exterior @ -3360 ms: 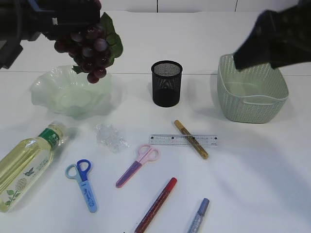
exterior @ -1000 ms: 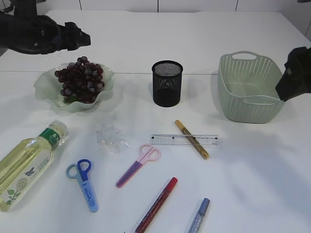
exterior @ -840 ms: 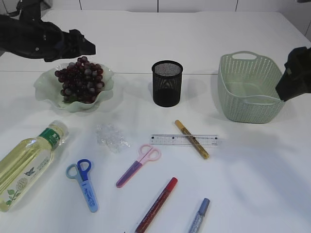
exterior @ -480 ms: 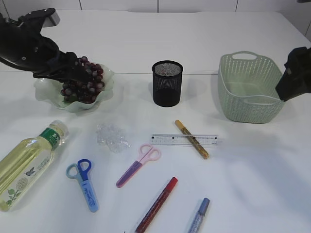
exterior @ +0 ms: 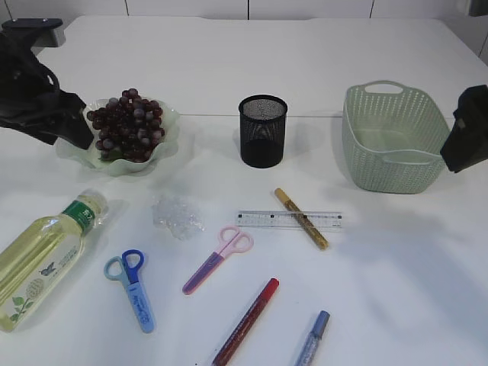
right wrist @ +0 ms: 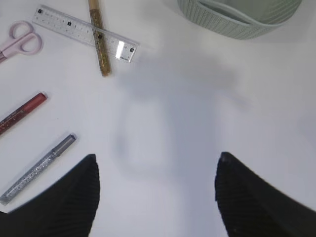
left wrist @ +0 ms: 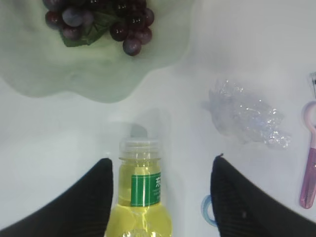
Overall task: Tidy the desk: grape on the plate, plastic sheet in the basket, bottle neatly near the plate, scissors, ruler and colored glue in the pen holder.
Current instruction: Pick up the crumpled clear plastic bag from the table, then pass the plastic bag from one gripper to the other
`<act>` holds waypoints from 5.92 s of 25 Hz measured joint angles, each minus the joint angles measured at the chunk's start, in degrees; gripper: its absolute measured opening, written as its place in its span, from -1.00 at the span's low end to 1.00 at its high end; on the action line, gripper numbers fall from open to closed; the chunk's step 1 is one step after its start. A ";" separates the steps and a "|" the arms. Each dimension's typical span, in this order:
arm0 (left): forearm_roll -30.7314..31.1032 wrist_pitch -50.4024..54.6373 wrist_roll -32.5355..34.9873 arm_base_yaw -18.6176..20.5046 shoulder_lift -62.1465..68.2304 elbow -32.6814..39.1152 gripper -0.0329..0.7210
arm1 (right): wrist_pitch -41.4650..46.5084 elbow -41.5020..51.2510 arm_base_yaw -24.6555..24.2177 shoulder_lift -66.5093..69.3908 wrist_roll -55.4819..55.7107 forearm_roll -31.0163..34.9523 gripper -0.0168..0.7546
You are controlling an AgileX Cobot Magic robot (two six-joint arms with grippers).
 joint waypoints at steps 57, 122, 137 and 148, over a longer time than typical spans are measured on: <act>-2.36 -11.52 -22.73 -15.36 6.59 4.91 0.27 | 5.02 0.00 0.00 0.00 0.71 9.68 0.50; 2.74 -18.50 -23.72 -15.36 13.44 4.66 -0.93 | 5.02 0.00 0.00 0.00 -1.35 9.68 0.50; 0.13 -11.77 -18.39 -15.36 2.68 4.66 -0.93 | 4.08 0.00 0.00 0.00 -1.79 9.68 0.50; -12.68 -7.64 -10.13 -15.36 -11.86 4.66 -0.93 | -0.30 0.00 0.00 0.00 -10.68 26.74 0.50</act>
